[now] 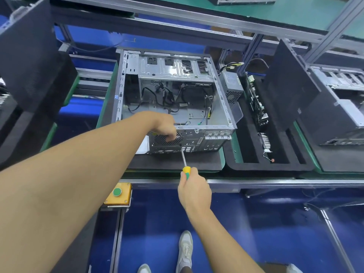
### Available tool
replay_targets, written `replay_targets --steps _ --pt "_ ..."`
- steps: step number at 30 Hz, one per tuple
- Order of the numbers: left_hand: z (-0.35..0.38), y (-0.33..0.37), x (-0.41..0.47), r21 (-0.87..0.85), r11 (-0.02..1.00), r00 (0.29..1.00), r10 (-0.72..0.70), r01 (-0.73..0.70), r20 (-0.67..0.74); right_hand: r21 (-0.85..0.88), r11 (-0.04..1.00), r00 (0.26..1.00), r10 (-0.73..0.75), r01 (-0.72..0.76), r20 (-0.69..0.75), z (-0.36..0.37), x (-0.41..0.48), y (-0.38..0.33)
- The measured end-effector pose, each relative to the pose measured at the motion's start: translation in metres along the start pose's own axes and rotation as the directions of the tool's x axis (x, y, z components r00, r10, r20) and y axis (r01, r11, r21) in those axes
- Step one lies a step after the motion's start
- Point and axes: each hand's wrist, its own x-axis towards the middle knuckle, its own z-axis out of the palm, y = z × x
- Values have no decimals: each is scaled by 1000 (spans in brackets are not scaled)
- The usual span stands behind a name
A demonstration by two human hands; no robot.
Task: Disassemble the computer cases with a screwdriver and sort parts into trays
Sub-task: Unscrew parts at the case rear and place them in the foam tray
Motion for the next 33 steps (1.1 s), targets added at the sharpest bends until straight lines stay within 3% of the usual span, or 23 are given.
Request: replay_targets --steps 1,2,3,4,6,7,9,12,14,15,16,17,18,19,20,21,23,24,25,26,28,31,33 --pt "0 0 0 -1 1000 1000 3 -3 -3 20 1000 1000 -14 14 -15 1 0 0" --pt "0 0 0 -1 1000 1000 3 -3 -3 248 969 999 -5 -6 43 2 4 4" --pt "0 0 0 0 1000 1000 0 0 -5 577 808 987 28 -117 160 0 9 6" --pt "0 0 -1 2 1000 1000 -2 2 -8 811 509 942 4 -290 335 -4 13 9" --pt "0 1 -2 8 1000 1000 -2 2 -9 816 -25 804 -192 -578 563 -10 17 20" --pt "0 1 -2 10 1000 1000 1 -1 -9 745 -173 757 -282 -645 590 -10 19 25" --pt "0 1 -3 13 1000 1000 1 -1 -8 616 -305 685 -401 -726 609 -7 24 32" --pt "0 0 -2 17 1000 1000 0 0 -11 582 -287 643 -453 -761 618 -6 24 29" --pt "1 0 -1 8 1000 1000 0 0 -14 728 -152 731 -312 -669 607 -7 20 23" --pt "1 -1 -1 4 1000 1000 0 0 -10 834 25 816 -191 -551 545 -6 17 19" --pt "0 -1 0 3 1000 1000 1 -1 -5 869 317 904 -74 -379 421 -6 12 15" --pt "0 -1 -1 5 1000 1000 2 -2 -1 735 652 970 -1 -184 244 -4 8 10" --pt "0 -1 -1 6 1000 1000 5 -5 0 438 898 997 4 -36 73 -1 5 8" --pt "0 -1 -1 4 1000 1000 7 -7 0 127 991 999 -35 39 -30 0 2 5" --pt "0 0 -1 2 1000 1000 8 -8 -3 -59 997 995 -62 57 -84 0 0 3" --pt "0 -1 -1 2 1000 1000 9 -9 -4 -77 995 992 -70 62 -109 0 0 2" --pt "1 -1 -1 3 1000 1000 9 -9 -3 263 965 1000 -2 1 3 1 5 4" --pt "0 0 -1 1 1000 1000 7 -7 -3 541 834 990 49 -113 130 -2 9 3" --pt "1 0 -1 -1 1000 1000 7 -7 -3 740 602 944 72 -299 322 -4 12 3" --pt "1 0 -1 2 1000 1000 8 -8 -4 791 364 852 17 -492 523 -8 15 4" --pt "1 0 -2 6 1000 1000 10 -10 -8 709 85 686 -196 -700 701 -13 20 8" --pt "1 0 -2 8 1000 1000 11 -11 -8 672 -103 661 -341 -733 668 -11 21 11" --pt "1 0 -2 7 1000 1000 14 -14 -5 738 -45 718 -276 -674 639 -8 17 10"
